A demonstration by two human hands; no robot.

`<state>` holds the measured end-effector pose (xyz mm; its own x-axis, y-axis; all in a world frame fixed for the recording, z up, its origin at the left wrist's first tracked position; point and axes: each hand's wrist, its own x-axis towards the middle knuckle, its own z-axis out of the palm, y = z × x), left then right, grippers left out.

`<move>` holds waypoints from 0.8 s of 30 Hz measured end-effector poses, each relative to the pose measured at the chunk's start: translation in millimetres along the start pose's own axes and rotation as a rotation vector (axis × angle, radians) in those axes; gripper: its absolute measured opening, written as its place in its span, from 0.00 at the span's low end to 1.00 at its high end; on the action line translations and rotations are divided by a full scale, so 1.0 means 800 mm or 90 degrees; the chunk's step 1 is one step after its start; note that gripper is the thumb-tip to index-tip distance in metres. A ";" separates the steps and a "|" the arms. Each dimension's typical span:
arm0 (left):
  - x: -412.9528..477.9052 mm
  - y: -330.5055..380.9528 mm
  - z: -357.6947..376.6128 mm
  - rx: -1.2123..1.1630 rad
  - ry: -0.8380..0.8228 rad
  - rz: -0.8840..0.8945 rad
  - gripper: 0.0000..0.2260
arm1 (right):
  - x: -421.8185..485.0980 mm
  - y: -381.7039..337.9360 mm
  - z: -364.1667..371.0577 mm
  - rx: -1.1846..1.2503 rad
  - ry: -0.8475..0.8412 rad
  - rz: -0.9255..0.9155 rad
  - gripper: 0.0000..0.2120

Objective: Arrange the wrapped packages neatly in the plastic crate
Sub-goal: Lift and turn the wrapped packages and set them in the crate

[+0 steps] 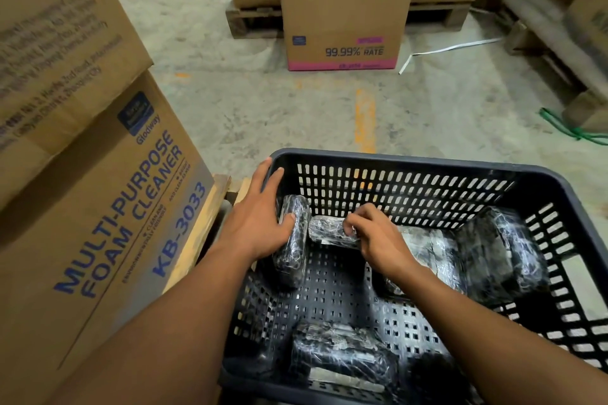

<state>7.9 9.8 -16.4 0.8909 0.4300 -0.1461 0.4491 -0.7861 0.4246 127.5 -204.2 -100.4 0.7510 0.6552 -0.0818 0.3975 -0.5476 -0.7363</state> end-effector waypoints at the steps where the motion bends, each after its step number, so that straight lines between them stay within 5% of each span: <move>1: 0.000 0.000 0.000 0.002 0.001 0.001 0.40 | -0.001 0.001 0.002 -0.024 0.012 -0.027 0.09; 5: -0.001 0.000 0.000 0.001 0.003 0.000 0.40 | -0.012 0.011 -0.004 -0.199 -0.016 -0.086 0.10; 9: 0.000 0.000 -0.001 0.027 0.003 0.004 0.40 | -0.029 0.024 -0.007 -0.292 -0.080 -0.095 0.26; 15: 0.001 0.005 0.001 0.247 0.046 0.049 0.39 | -0.014 0.005 -0.018 0.017 -0.011 0.020 0.30; 18: -0.006 0.016 0.003 0.351 0.066 0.172 0.36 | -0.011 -0.004 -0.029 0.170 -0.030 0.088 0.28; 21: -0.013 0.028 0.009 0.350 -0.003 0.258 0.32 | -0.010 -0.008 -0.045 0.325 -0.024 0.136 0.24; 24: -0.013 0.040 0.009 0.246 -0.011 0.221 0.33 | -0.011 -0.013 -0.073 0.407 -0.002 0.157 0.22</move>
<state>13.4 -23.2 -7.6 0.9914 0.1095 -0.0711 0.1157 -0.9892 0.0904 147.7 -235.1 -52.9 0.7775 0.5530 -0.2994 -0.1751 -0.2668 -0.9477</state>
